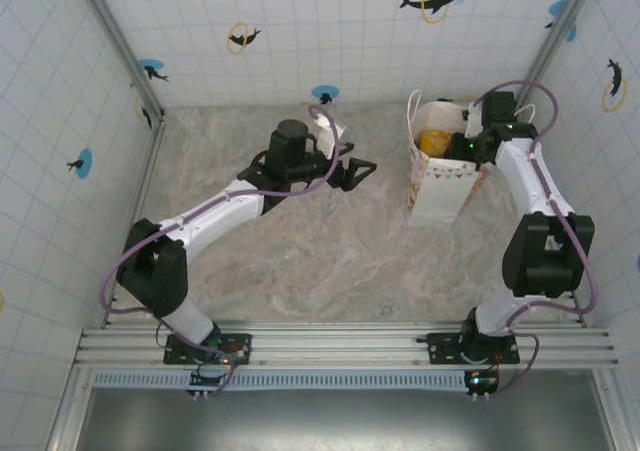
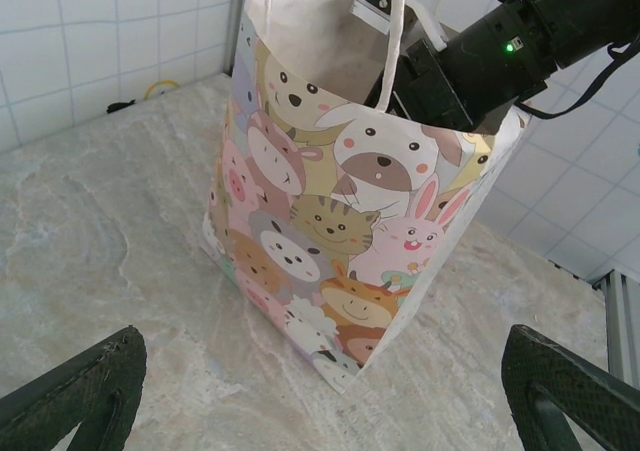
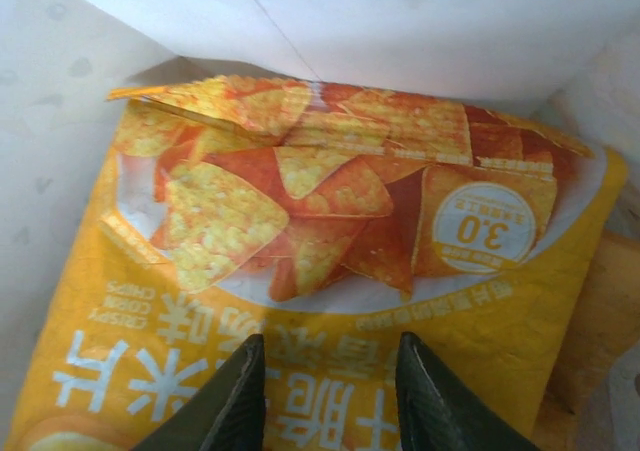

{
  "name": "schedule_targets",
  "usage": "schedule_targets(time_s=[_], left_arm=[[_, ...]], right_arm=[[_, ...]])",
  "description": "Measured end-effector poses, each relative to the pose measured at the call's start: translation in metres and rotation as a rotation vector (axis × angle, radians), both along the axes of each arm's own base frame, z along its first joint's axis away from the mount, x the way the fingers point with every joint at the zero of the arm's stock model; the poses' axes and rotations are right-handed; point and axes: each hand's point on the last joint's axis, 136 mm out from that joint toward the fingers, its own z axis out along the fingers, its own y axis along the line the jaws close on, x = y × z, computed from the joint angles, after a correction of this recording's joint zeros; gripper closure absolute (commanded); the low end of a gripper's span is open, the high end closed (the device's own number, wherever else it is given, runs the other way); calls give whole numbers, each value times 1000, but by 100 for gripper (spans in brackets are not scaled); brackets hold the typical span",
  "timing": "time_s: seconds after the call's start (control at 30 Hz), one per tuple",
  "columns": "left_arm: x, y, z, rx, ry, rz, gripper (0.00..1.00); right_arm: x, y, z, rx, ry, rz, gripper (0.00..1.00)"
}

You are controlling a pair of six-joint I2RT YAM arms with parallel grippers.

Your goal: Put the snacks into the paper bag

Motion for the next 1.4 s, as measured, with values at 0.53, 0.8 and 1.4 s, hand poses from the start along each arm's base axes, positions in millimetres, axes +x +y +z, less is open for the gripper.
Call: schedule_targets(time_s=[0.53,0.8,1.4], left_arm=[[2,-25,38,-93,-112,-37,9],[-4,-42,41,-115,-166,-74,11],[-2,-71,26,-123,-233,-99,11]], right_arm=[[-56,-75,183,168,-571,-167,53],[-78,-96,186,272,-664,-237,52],[-106,-120,183,356,-807,-372,50]])
